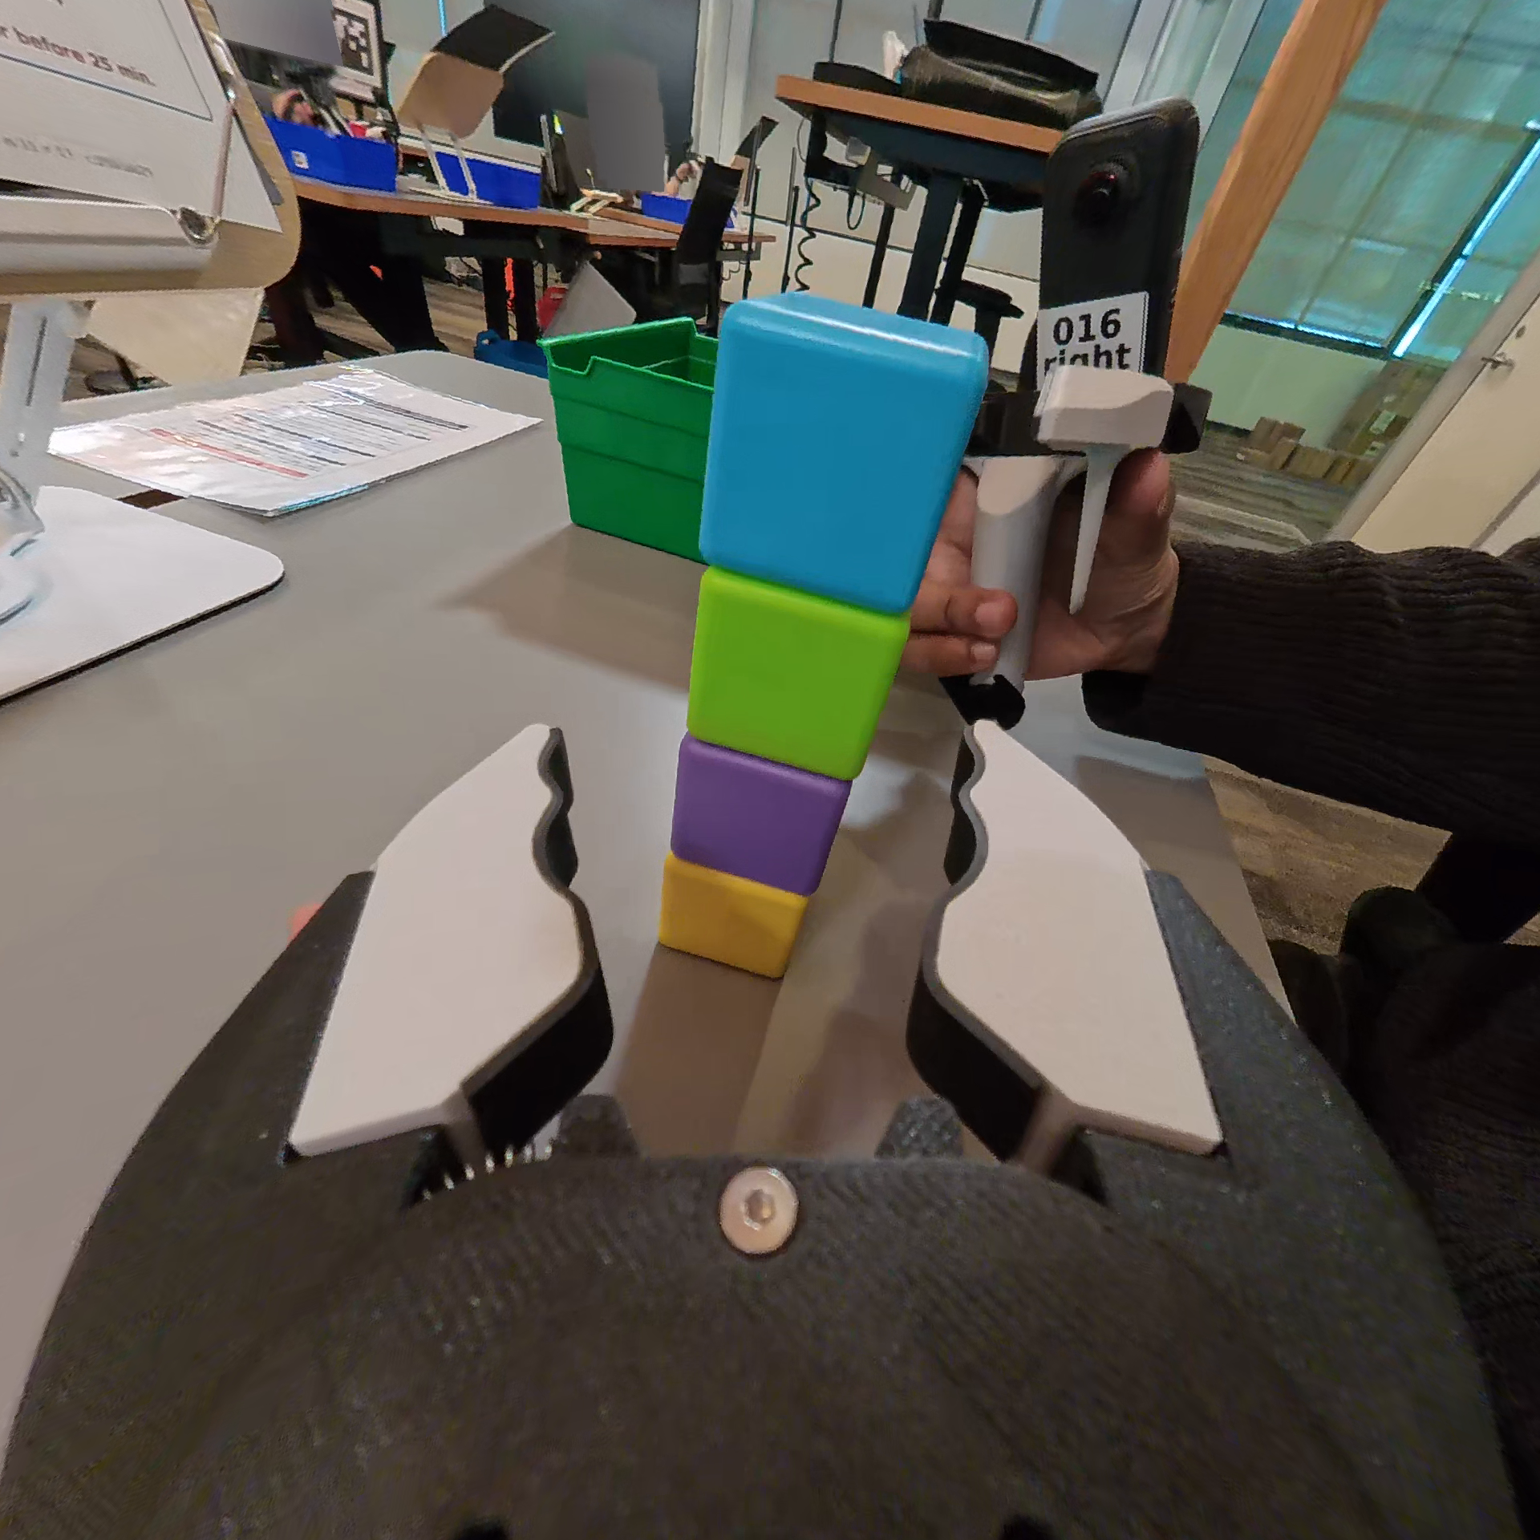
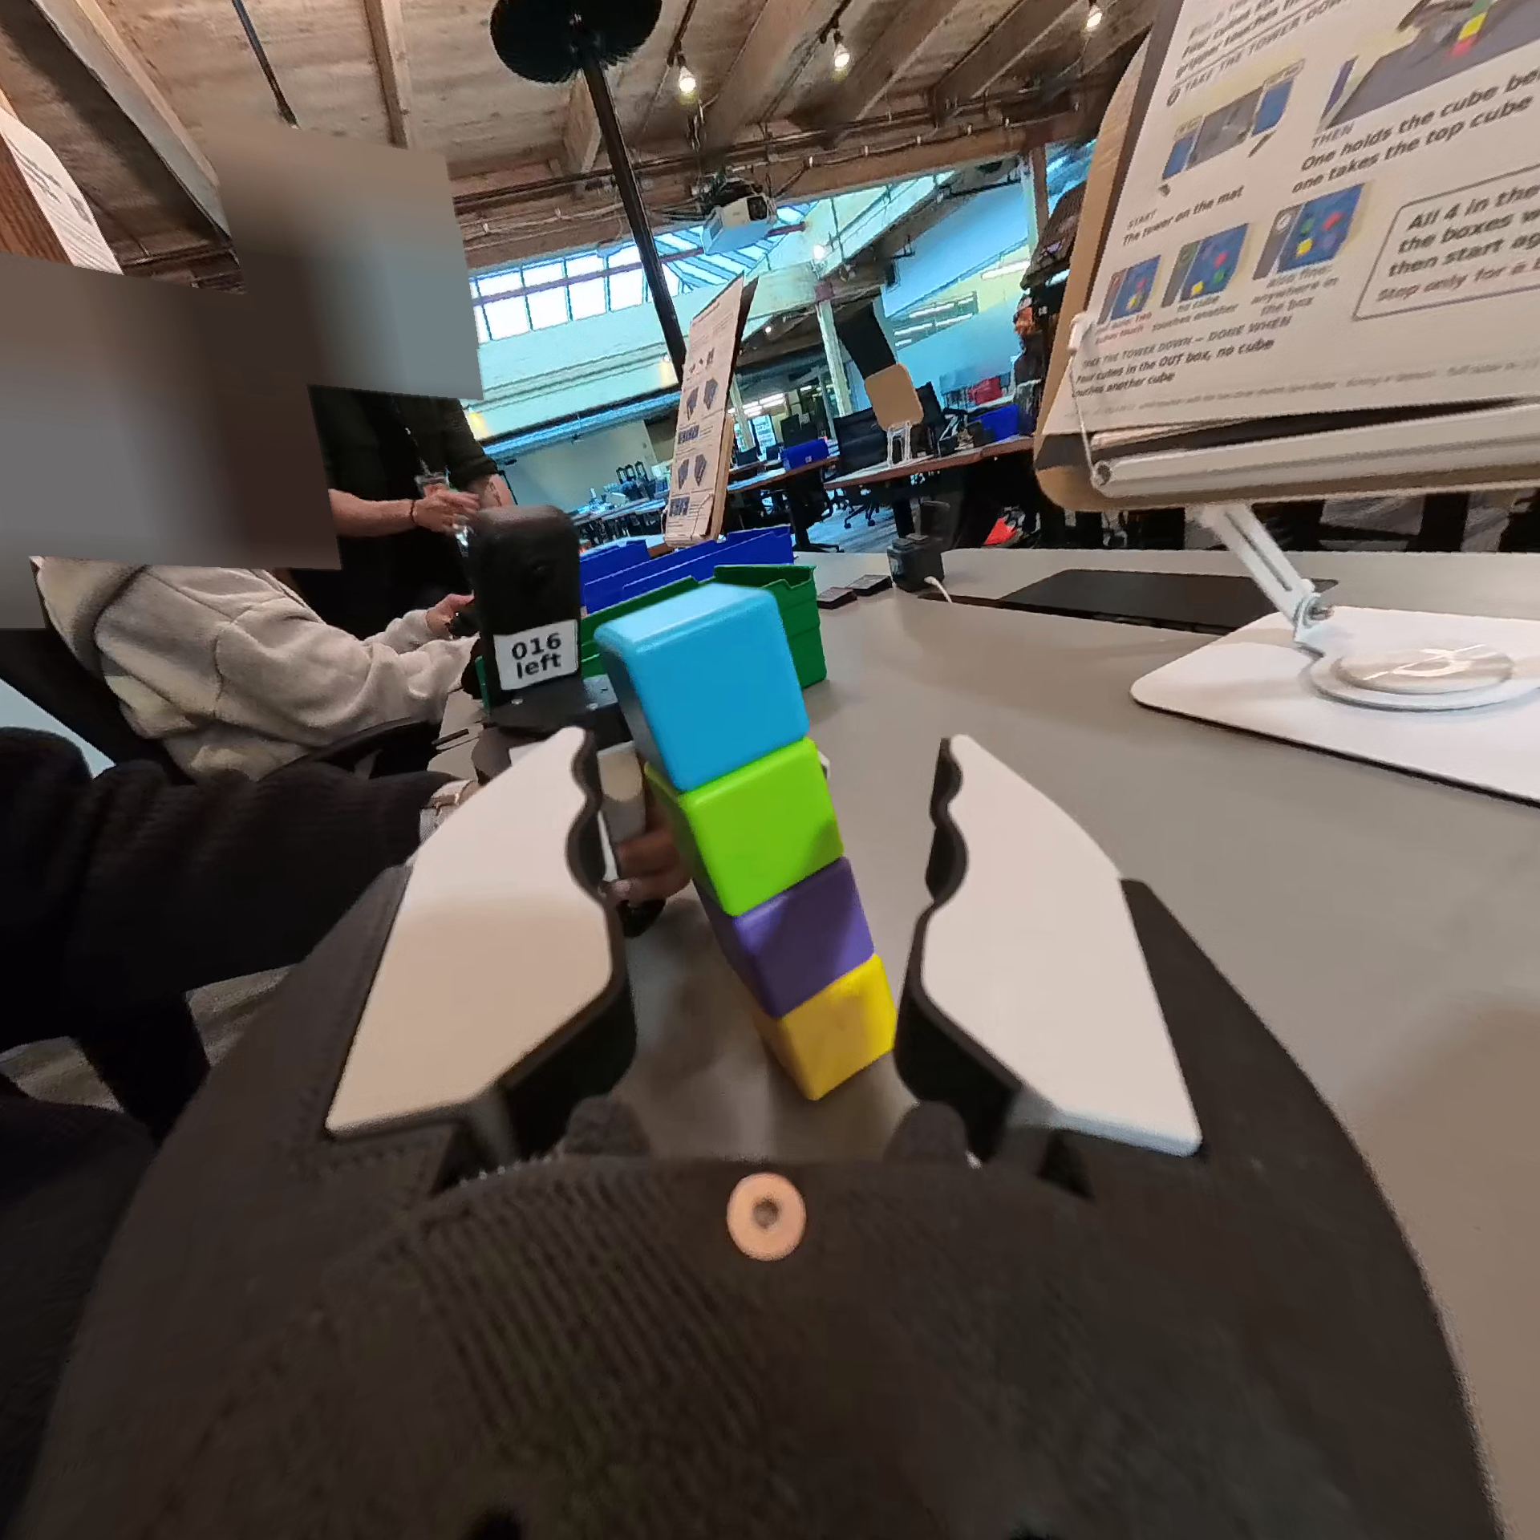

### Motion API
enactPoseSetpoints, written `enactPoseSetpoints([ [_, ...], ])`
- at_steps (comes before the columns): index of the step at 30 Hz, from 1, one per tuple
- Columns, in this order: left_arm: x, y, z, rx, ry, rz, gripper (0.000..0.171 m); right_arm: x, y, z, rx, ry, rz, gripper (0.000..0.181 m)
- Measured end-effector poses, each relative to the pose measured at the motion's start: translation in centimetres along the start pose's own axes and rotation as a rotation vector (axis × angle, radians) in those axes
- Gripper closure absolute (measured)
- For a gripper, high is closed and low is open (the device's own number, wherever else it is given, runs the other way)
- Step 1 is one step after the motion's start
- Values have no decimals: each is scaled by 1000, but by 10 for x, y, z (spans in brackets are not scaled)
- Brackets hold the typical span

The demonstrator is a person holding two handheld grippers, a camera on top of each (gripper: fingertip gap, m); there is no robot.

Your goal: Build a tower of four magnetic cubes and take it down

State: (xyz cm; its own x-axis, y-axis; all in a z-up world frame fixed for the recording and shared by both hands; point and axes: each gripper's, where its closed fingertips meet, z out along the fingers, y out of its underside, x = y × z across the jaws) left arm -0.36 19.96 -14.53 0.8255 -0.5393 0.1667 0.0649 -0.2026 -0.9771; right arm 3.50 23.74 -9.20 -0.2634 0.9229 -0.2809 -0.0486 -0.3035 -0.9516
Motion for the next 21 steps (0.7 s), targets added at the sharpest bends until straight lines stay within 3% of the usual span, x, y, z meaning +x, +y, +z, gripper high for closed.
enactPoseSetpoints([
  [15, 4, -3, 29, -9, -4, 62, 96, -6, 12, -17, -38, 50, -3, 104],
  [18, 6, -5, 29, -1, 39, 55, 116, -9, 12, -19, -45, 48, -15, 104],
  [21, 7, -4, 28, -13, 73, 70, 118, -11, 14, -21, -55, 52, -23, 104],
])
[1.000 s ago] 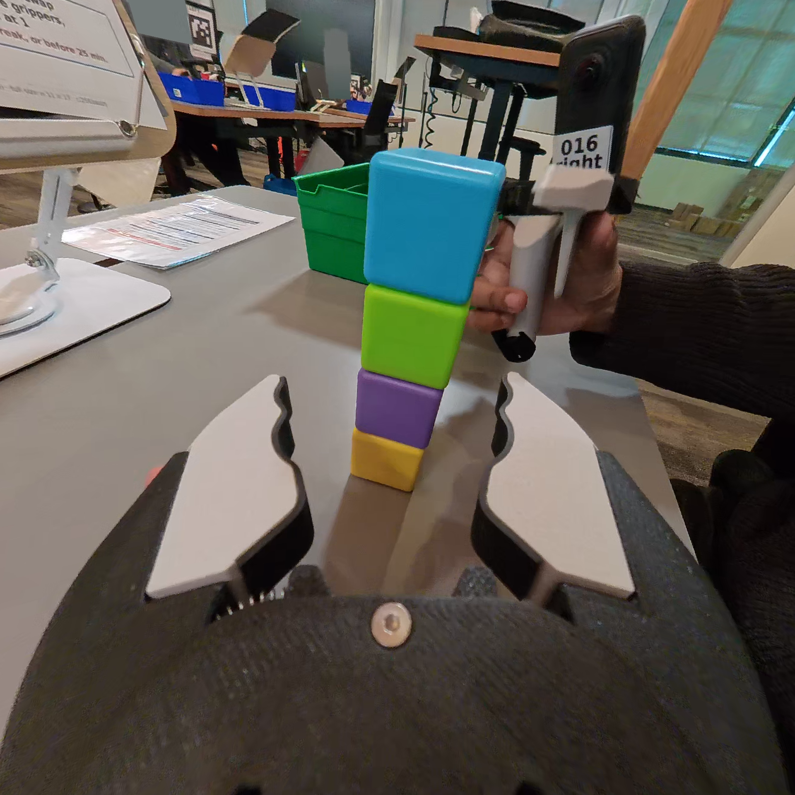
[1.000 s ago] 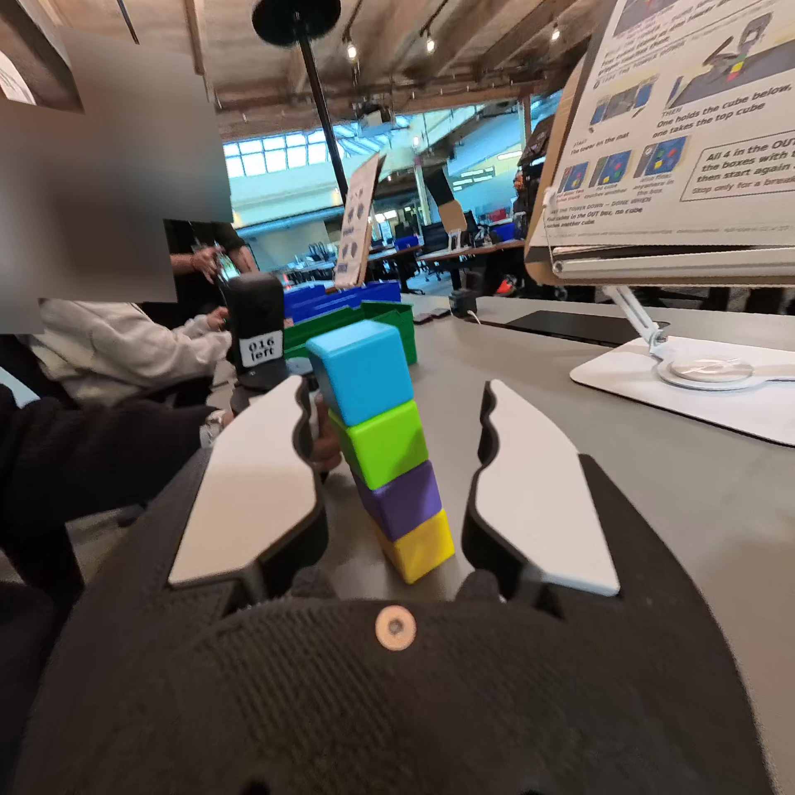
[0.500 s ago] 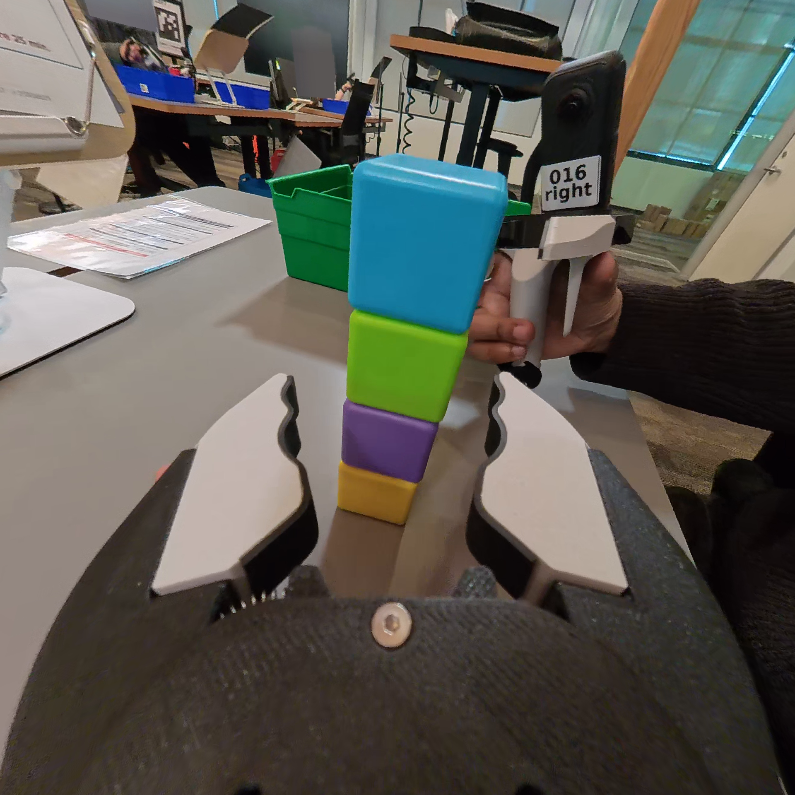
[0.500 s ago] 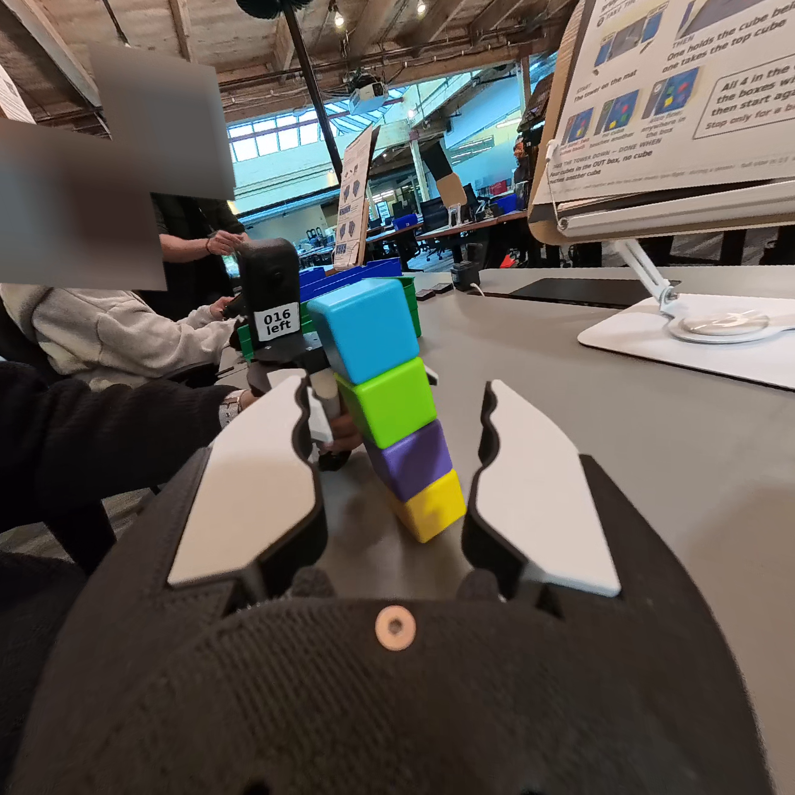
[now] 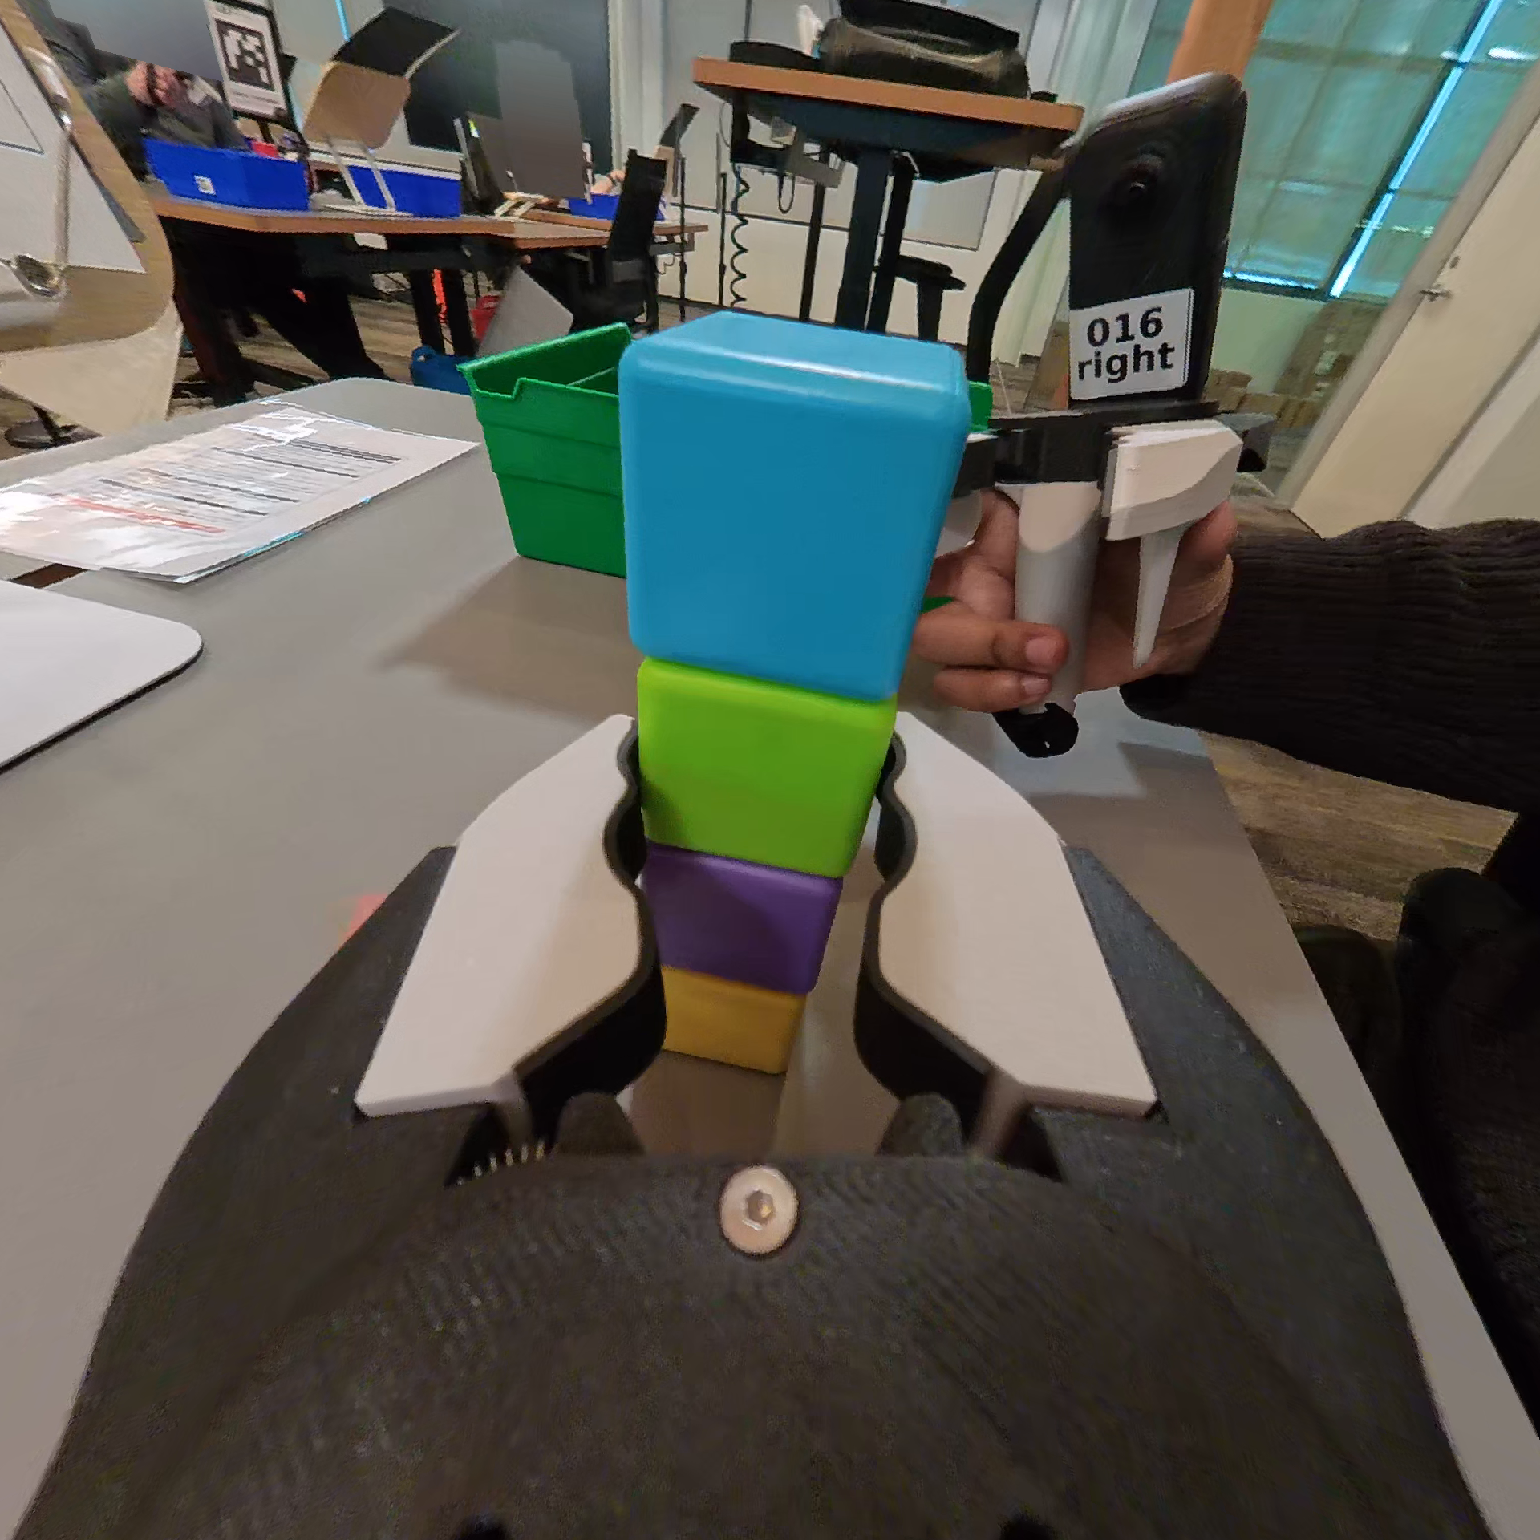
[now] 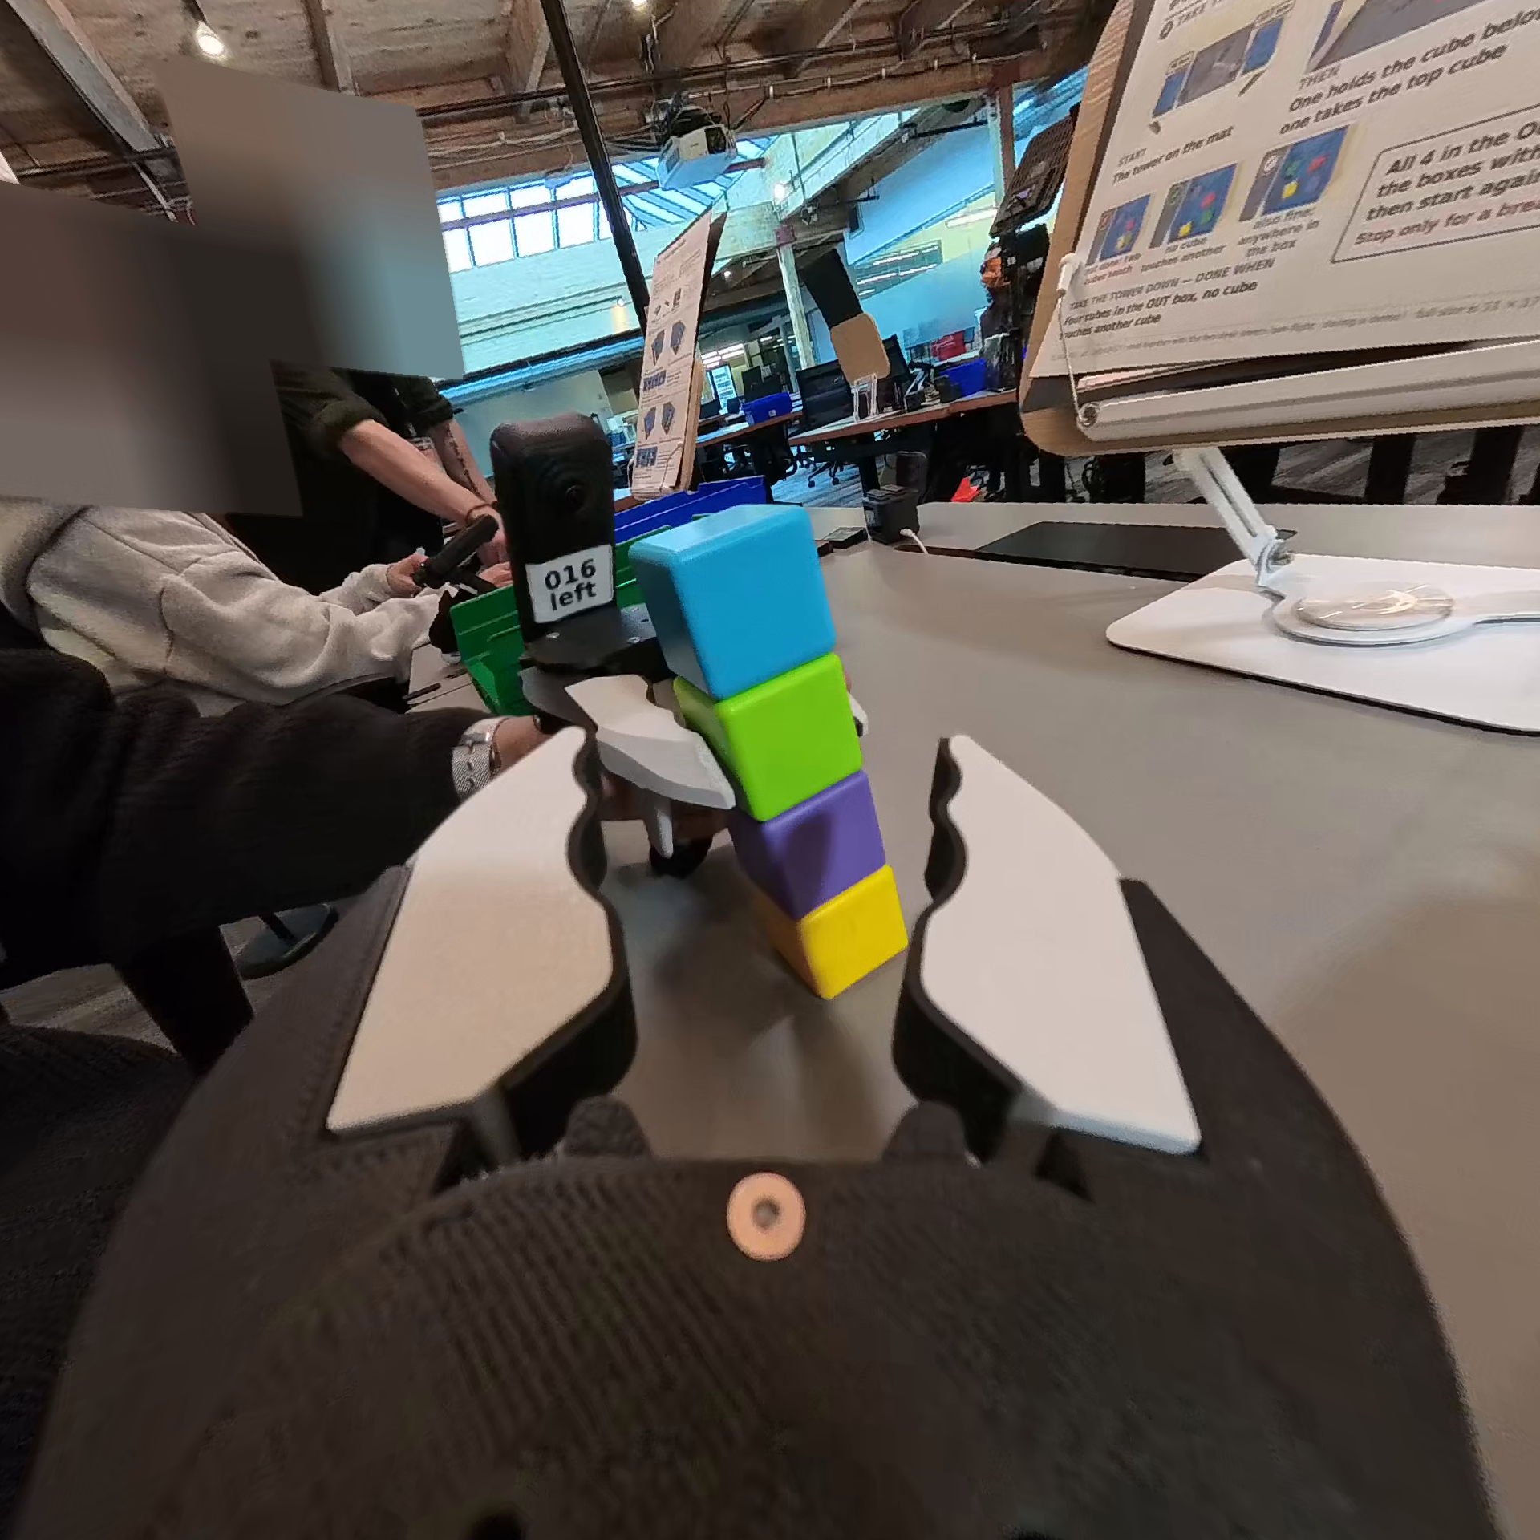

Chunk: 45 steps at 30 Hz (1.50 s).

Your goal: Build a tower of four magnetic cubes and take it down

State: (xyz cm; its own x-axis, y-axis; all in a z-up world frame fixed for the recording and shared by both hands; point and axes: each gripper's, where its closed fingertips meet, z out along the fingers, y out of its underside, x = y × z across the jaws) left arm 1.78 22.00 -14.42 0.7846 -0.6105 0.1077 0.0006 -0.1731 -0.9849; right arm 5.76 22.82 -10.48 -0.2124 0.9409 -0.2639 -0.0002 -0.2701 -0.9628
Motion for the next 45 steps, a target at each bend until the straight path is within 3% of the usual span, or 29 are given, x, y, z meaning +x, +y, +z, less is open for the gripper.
enactPoseSetpoints([
  [5, 1, 2, -3, -33, 47, 7, 118, -4, -12, -4, 64, 0, -20, 113],
  [15, 10, 4, -5, -34, 80, 15, 118, -12, -12, 4, 49, -24, -78, 109],
  [32, 20, 8, -28, -27, 47, 20, 118, -38, -15, 59, 14, -219, -111, 110],
  [34, 21, 8, -27, -28, 54, 18, 118, -42, -9, 68, -40, -251, -157, 109],
  [36, 21, 8, -26, -22, 59, 12, 118, -42, -1, 73, -91, -280, -186, 113],
  [38, 22, 7, -26, -18, 58, 12, 119, -42, 0, 73, -89, -309, -174, 129],
  [45, 21, 8, -26, -22, 61, 29, 119, -41, 0, 72, -108, -315, -201, 131],
])
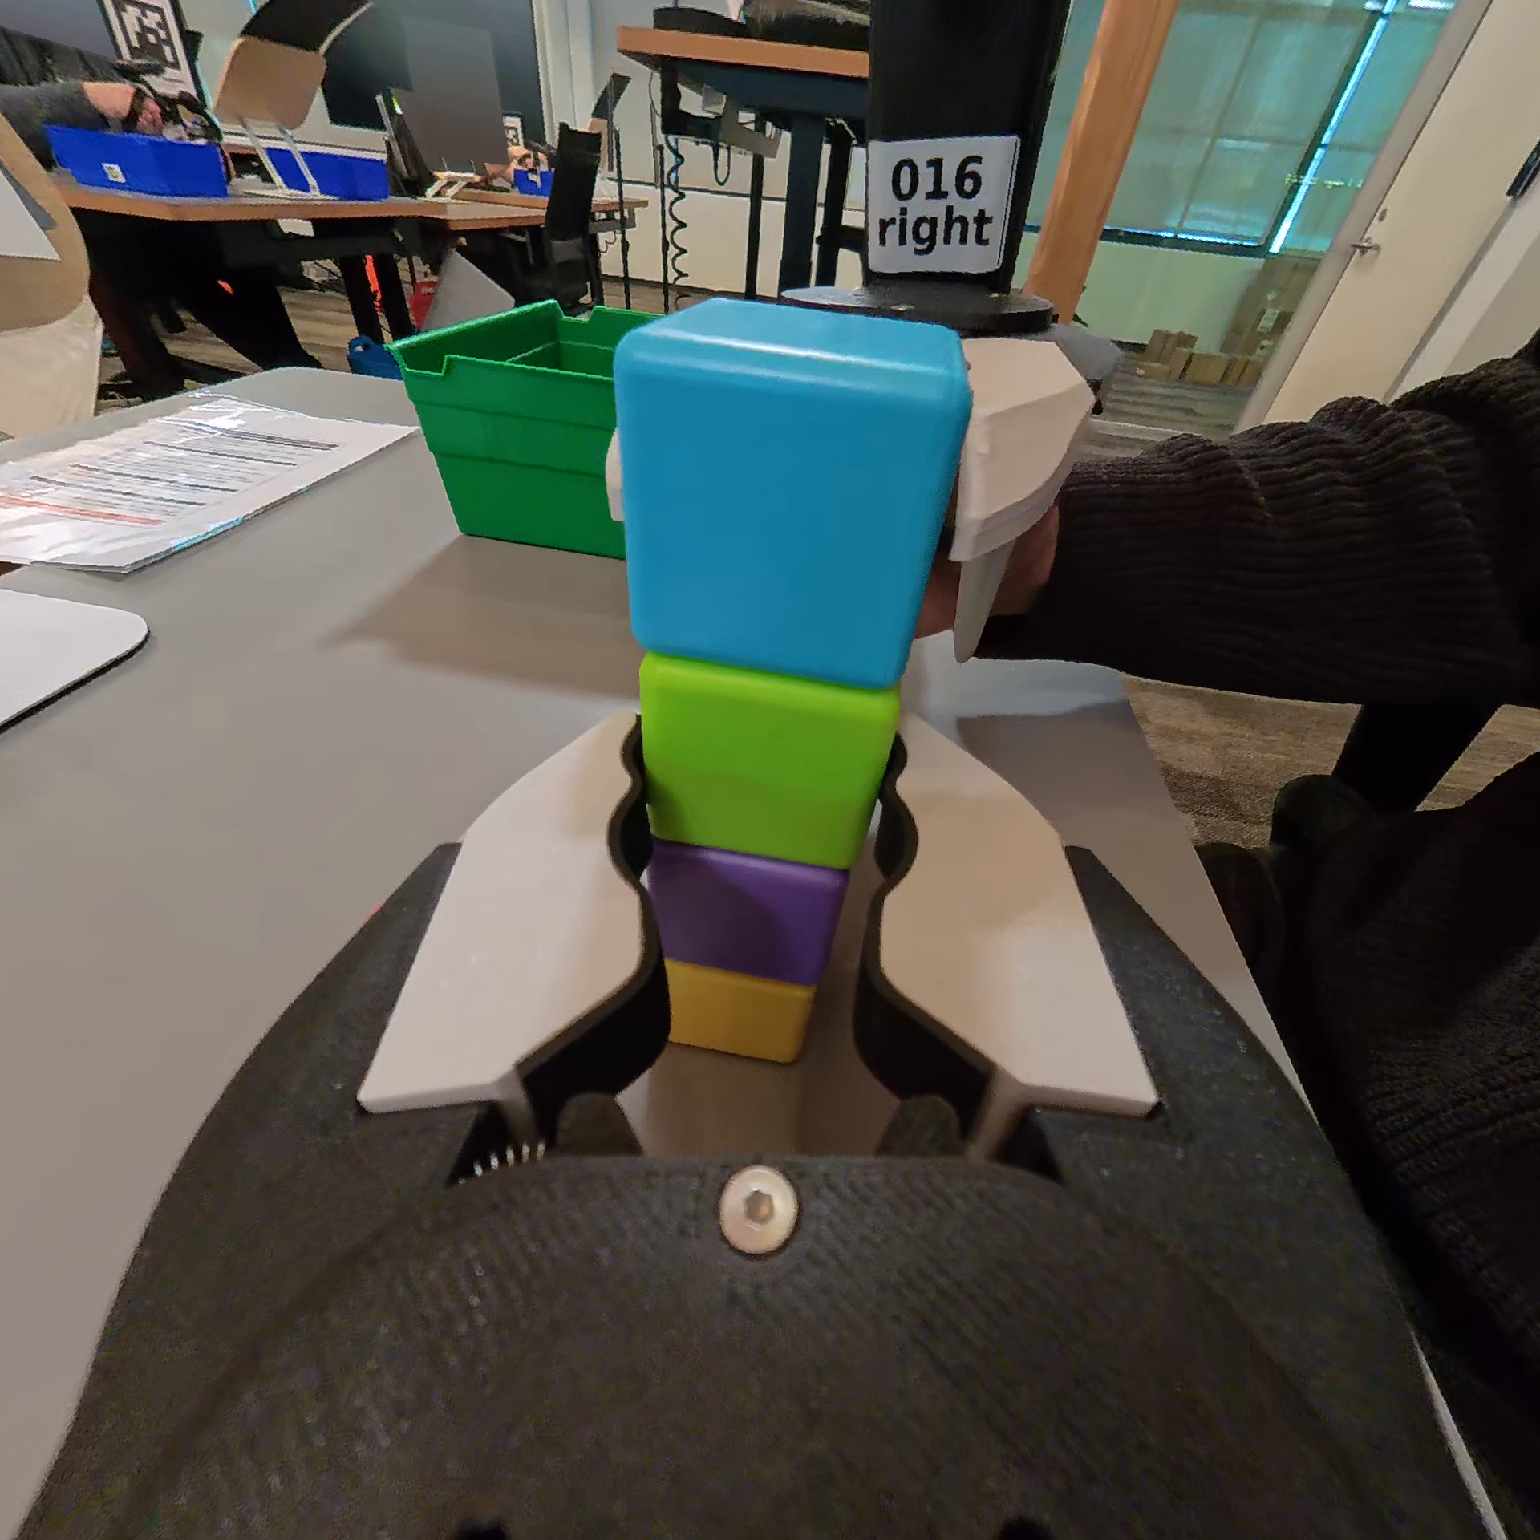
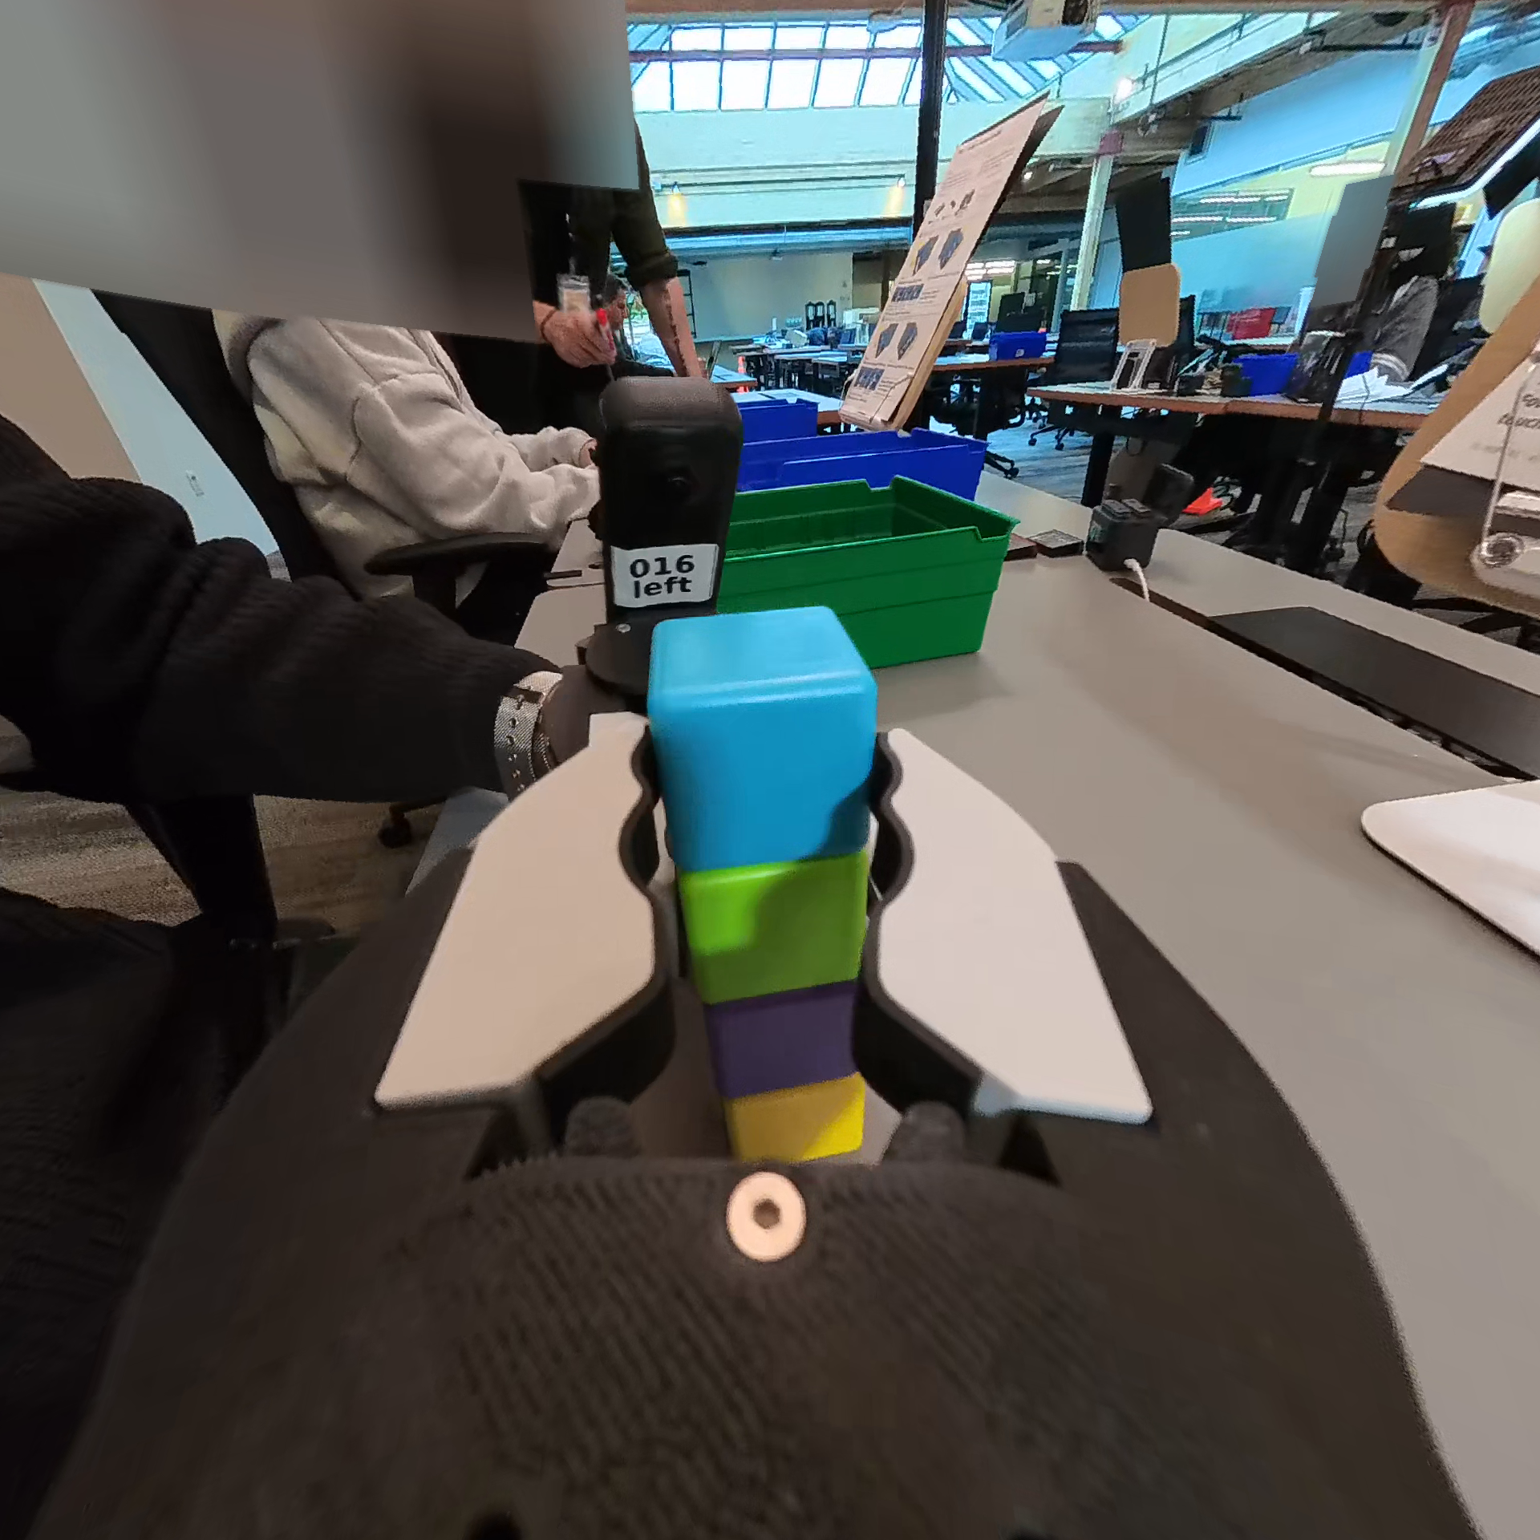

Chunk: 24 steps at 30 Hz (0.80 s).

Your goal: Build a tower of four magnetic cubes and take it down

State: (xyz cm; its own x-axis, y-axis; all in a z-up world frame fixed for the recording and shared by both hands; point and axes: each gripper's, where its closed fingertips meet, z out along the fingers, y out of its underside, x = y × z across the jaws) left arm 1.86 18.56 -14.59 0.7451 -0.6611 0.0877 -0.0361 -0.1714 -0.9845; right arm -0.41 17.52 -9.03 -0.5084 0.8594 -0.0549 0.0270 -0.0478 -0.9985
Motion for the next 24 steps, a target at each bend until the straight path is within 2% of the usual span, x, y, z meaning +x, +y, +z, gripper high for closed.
enactPoseSetpoints([
  [5, -2, 0, 0, 1, -6, -4, 119, 5, -2, -3, -14, 31, -26, 132],
  [7, -2, -1, 0, 4, -5, -6, 120, 11, -27, -16, 91, 61, -1, 132],
  [10, -2, 0, -2, 4, -5, -5, 120, 28, -73, -53, 256, 121, 60, 132],
  [13, -2, 0, -1, 2, 0, -6, 120, 48, -97, -92, 207, 293, -52, 132],
  [17, -3, -1, -2, 10, -2, -14, 120, 98, -115, -174, 42, 691, -173, 132],
  [19, -4, -1, -3, 19, 1, -28, 120, 131, -100, -227, -97, 935, -170, 132],
  [21, -7, -2, -5, 31, -12, -52, 115, 164, -61, -277, -298, 1119, -84, 132],
  [23, -10, -3, -7, 43, -17, -72, 101, 185, -13, -308, -468, 1184, 76, 131],
  [24, -10, -4, -7, 46, -15, -76, 101, 191, 10, -314, -521, 1175, 166, 131],
])
